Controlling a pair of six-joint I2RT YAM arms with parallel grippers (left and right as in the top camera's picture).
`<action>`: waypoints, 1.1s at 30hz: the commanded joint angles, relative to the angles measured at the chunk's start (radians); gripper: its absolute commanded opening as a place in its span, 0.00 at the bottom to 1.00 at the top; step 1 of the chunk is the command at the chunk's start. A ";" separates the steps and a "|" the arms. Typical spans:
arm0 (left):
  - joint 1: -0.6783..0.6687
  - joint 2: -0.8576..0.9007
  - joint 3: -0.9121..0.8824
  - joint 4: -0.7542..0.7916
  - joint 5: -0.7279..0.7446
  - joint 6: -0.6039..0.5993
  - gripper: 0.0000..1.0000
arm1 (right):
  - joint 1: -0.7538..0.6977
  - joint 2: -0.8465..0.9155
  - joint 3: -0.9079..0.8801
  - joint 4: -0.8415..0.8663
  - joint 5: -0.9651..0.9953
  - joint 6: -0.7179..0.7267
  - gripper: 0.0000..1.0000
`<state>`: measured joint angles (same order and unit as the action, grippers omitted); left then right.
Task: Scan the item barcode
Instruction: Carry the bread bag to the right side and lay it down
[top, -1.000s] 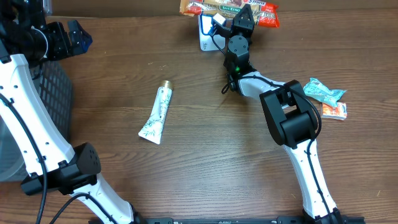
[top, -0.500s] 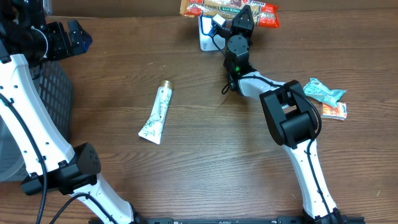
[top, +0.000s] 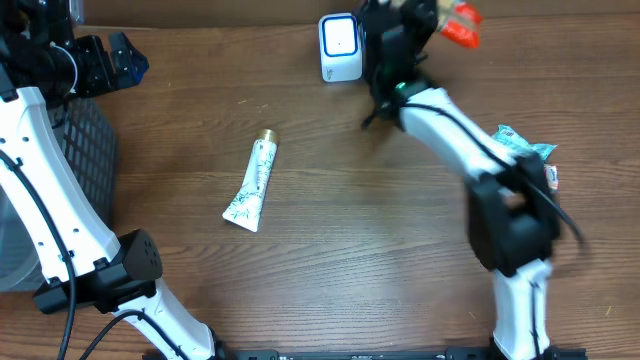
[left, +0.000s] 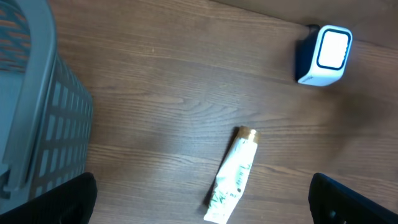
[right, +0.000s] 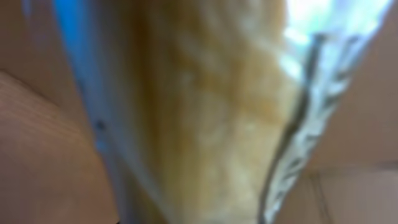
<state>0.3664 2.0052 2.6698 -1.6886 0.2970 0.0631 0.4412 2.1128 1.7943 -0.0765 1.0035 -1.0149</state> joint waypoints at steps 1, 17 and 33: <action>-0.007 0.002 0.002 -0.001 0.007 0.019 1.00 | 0.022 -0.291 0.047 -0.346 -0.129 0.646 0.03; -0.007 0.002 0.002 -0.001 0.007 0.019 1.00 | -0.431 -0.512 -0.133 -1.087 -0.968 1.884 0.04; -0.008 0.002 0.002 -0.001 0.007 0.019 1.00 | -0.617 -0.514 -0.665 -0.634 -0.989 1.800 0.87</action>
<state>0.3664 2.0052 2.6698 -1.6882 0.2962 0.0631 -0.1524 1.6360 1.1084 -0.7132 0.0078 0.9127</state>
